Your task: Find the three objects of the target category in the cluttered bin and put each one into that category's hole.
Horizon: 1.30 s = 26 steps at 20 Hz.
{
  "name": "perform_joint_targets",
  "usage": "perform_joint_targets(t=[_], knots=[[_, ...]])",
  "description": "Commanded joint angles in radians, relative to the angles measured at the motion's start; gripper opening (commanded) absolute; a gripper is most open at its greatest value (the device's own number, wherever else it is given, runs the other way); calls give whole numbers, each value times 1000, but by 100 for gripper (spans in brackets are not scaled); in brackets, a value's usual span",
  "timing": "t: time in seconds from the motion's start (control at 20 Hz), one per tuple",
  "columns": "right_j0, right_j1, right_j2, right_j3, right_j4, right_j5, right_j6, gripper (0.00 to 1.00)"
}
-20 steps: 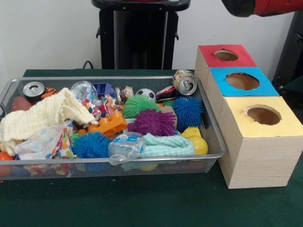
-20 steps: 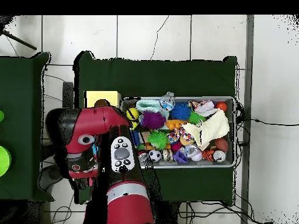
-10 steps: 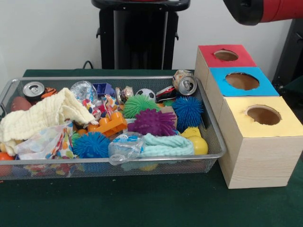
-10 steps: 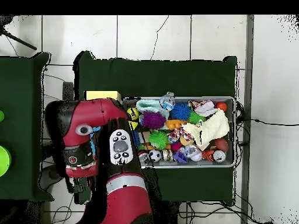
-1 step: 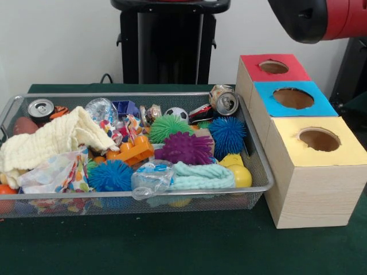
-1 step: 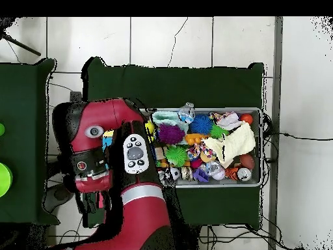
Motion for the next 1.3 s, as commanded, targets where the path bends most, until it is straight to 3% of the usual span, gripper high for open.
perform_joint_targets(t=[0.05,0.7,1.3], knots=[[-71,96,98,-139,-118,63,26,100],[-135,168,165,-208,-198,79,-58,100],[-148,144,192,-211,-221,48,-59,100]])
